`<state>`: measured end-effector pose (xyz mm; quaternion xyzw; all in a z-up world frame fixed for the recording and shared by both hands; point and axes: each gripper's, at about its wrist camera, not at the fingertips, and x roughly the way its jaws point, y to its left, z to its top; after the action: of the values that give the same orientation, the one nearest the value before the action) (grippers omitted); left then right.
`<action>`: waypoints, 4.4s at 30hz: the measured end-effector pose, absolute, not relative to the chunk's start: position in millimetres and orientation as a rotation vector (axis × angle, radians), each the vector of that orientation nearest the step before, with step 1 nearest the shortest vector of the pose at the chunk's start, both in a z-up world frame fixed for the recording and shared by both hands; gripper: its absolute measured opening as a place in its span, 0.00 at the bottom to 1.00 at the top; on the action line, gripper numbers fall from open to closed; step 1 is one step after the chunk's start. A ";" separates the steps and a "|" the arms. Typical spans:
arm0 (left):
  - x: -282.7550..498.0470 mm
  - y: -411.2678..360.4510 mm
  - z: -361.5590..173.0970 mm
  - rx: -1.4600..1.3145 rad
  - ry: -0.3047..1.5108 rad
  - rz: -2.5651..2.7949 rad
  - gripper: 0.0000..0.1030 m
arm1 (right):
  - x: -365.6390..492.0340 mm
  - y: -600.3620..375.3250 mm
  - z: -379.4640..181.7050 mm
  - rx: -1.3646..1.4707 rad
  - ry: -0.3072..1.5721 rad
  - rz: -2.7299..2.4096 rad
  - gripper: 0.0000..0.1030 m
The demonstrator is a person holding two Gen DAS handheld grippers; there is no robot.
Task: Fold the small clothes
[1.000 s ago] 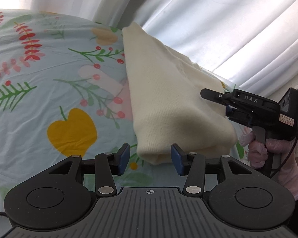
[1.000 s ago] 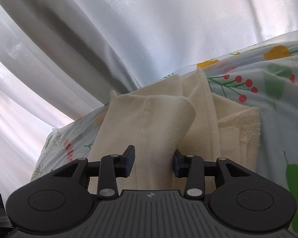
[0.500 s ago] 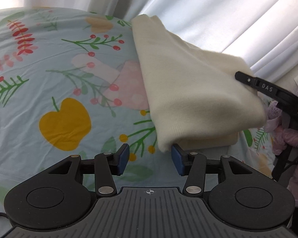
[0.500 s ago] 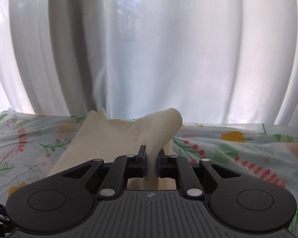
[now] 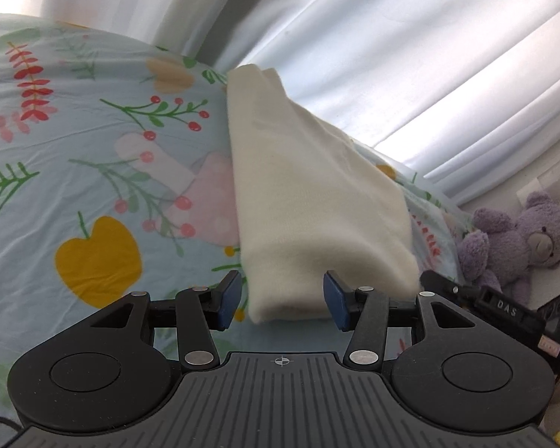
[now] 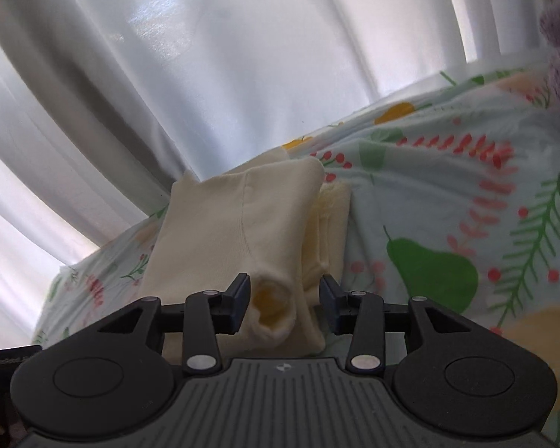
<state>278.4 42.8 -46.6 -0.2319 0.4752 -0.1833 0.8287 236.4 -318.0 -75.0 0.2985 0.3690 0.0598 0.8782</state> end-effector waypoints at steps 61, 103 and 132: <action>314.5 5.8 -59.4 -0.217 1.062 -0.261 0.72 | 264.6 -248.2 -60.5 0.095 0.756 0.220 0.30; 388.2 39.7 -122.9 -0.731 1.053 -0.517 0.73 | 361.3 -384.7 -151.7 1.062 0.877 0.493 0.60; 288.6 119.5 -61.6 -0.516 0.989 -0.221 0.42 | 341.5 -223.2 -89.9 0.661 0.981 0.664 0.41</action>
<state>288.6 119.5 -61.6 -0.2443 0.4683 -0.1047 0.8427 341.5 -223.2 -89.9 0.3057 0.4536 0.3072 0.7787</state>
